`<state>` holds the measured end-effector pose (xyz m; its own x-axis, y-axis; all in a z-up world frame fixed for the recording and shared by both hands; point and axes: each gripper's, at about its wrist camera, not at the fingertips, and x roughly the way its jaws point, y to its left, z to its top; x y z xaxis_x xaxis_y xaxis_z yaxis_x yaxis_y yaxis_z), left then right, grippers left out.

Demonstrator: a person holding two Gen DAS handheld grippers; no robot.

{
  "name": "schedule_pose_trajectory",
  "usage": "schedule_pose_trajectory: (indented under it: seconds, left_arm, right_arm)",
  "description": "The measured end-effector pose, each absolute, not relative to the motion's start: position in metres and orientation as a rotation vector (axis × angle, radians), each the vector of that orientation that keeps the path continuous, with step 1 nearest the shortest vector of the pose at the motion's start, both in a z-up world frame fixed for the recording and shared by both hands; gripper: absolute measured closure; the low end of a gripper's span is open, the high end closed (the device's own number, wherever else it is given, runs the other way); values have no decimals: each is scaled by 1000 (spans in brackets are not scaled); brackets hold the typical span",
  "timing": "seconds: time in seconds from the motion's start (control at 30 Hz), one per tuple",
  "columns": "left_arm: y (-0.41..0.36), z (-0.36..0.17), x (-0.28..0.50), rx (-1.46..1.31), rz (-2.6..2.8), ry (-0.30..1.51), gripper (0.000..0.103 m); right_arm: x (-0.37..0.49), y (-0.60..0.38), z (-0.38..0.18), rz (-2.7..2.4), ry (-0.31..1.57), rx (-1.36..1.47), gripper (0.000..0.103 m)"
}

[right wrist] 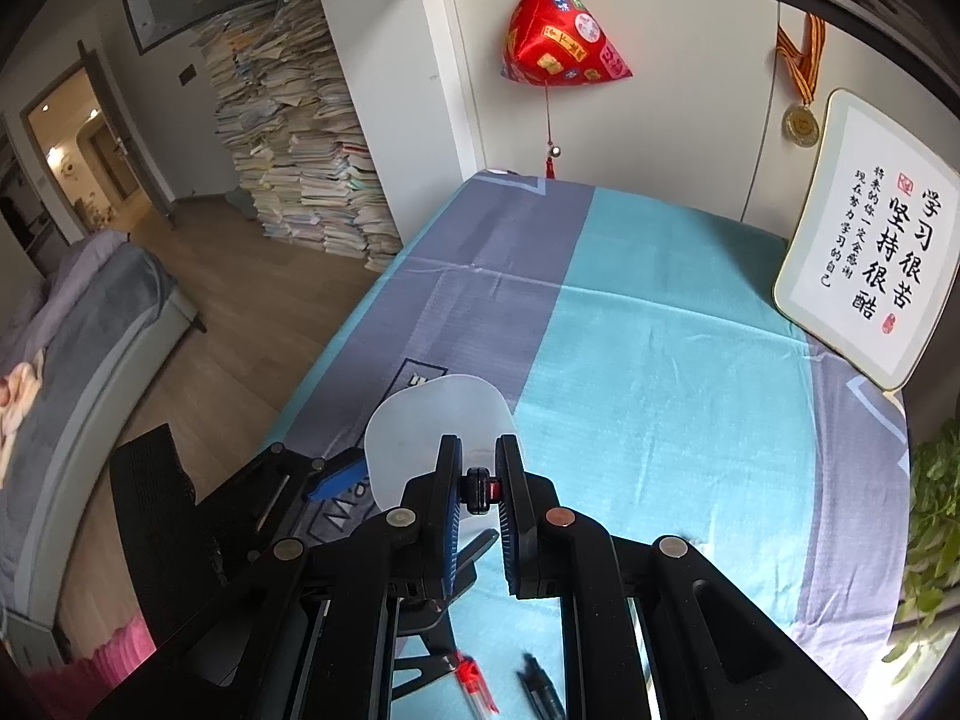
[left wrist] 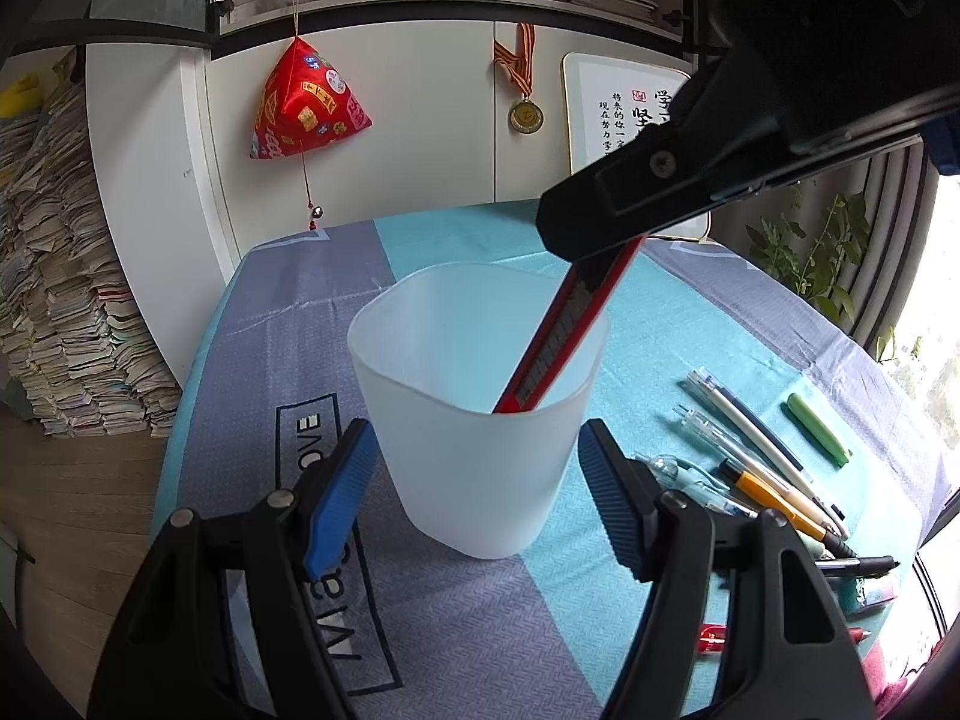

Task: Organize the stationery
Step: 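Lower the red marker into the frosted cup and open the right gripper, then grasp the red pen with the right gripper and lift it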

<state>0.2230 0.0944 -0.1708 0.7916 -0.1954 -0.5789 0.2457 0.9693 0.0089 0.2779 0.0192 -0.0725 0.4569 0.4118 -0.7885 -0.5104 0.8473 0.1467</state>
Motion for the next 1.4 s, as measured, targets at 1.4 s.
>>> schedule_pose_trajectory:
  seconds: [1.4]
  left_arm:
    - [93,-173,223,121,-215,616,34]
  right_arm:
    - [192,-5,-165,784,1087,-365,88]
